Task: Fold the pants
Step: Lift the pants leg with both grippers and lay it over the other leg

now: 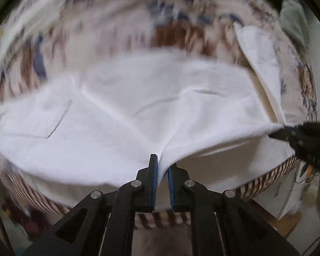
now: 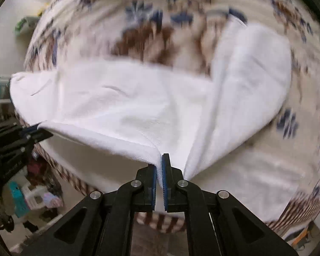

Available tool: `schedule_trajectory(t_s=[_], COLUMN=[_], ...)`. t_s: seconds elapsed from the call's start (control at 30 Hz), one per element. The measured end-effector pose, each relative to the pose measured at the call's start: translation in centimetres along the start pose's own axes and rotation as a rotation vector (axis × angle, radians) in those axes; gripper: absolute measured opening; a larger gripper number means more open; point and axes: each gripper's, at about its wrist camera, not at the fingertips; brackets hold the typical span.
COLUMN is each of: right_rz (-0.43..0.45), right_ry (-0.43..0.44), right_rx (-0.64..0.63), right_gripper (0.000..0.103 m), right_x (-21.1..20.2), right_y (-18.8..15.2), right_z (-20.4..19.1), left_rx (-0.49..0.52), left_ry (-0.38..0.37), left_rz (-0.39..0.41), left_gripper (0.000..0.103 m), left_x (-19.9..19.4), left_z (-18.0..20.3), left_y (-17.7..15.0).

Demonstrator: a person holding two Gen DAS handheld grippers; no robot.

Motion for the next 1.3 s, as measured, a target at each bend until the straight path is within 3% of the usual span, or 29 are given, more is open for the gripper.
schedule_trajectory(t_s=[0.17, 0.23, 0.43, 0.47, 0.5, 0.53, 0.57, 0.6, 0.67, 0.83, 0.97, 1.07, 1.17, 1.2, 1.23, 1.27, 1.3], right_rz=[-0.063, -0.082, -0.122, -0.126, -0.13, -0.13, -0.121, -0.109, -0.089, 0.001, 0.107, 0.128, 0.092, 0.077, 0.083, 0.087, 0.102], right_ry=[-0.028, -0.037, -0.099, -0.108, -0.111, -0.1, -0.076, -0.062, -0.089, -0.08, -0.132, -0.161, -0.119, -0.143, -0.185, -0.225, -0.256], right_rx=[0.012, 0.019, 0.041, 0.044, 0.048, 0.055, 0.06, 0.056, 0.044, 0.127, 0.264, 0.324, 0.32, 0.306, 0.299, 0.291, 0.305], right_gripper=[0.005, 0.005, 0.012, 0.02, 0.042, 0.058, 0.082, 0.092, 0.092, 0.092, 0.092, 0.092, 0.087, 0.081, 0.056, 0.024, 0.004], right_x=[5.4, 7.3, 10.5, 10.5, 10.3, 10.0, 9.6, 9.2, 8.0, 3.8, 1.3, 3.2, 6.3, 7.2, 7.6, 7.7, 7.4], right_y=[-5.1, -5.9, -5.6, -5.7, -5.5, -5.4, -5.5, -5.2, -5.6, -6.2, -3.2, 0.9, 4.7, 5.6, 6.0, 6.2, 5.9], right_z=[0.8, 1.2, 1.2, 1.0, 0.6, 0.3, -0.2, -1.0, -2.0, -1.7, 1.9, 4.6, 5.3, 5.0, 4.9, 4.7, 4.8], left_rx=[-0.052, -0.04, -0.095, -0.106, -0.108, -0.109, -0.119, -0.127, -0.16, -0.294, -0.354, -0.393, -0.393, -0.386, -0.377, -0.365, -0.351], left_ry=[0.003, 0.031, 0.023, 0.016, 0.026, 0.032, 0.034, 0.047, 0.058, 0.184, 0.279, 0.265, 0.262, 0.27, 0.276, 0.282, 0.285], left_rz=[-0.093, -0.086, -0.064, -0.053, -0.039, -0.029, -0.005, 0.005, 0.045, 0.177, 0.237, 0.219, 0.205, 0.207, 0.213, 0.22, 0.226], left_gripper=[0.007, 0.007, 0.012, 0.016, 0.029, 0.037, 0.059, 0.087, 0.097, 0.097, 0.097, 0.097, 0.097, 0.097, 0.097, 0.097, 0.097], left_x=[7.5, 9.5, 9.5, 8.9, 8.0, 7.5, 6.6, 6.2, 4.8, 1.1, 1.0, 2.6, 3.5, 3.2, 3.0, 2.7, 2.5], left_z=[0.3, 0.7, 0.5, 0.4, 0.5, 0.6, 0.5, 0.5, 0.1, -2.3, -5.5, -7.0, -8.0, -7.3, -7.3, -7.0, -6.7], left_y=[-2.9, -3.1, -2.3, -2.3, -2.3, -2.4, -2.5, -2.6, -2.7, -2.5, -1.1, -0.2, 1.4, 1.5, 1.8, 2.1, 2.3])
Point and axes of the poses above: each gripper's, at about its wrist camera, not at the fingertips, and x roughly the way its jaws point, z to its right, y to its top, and after that the axes turned 2 degrees about y, right-handed
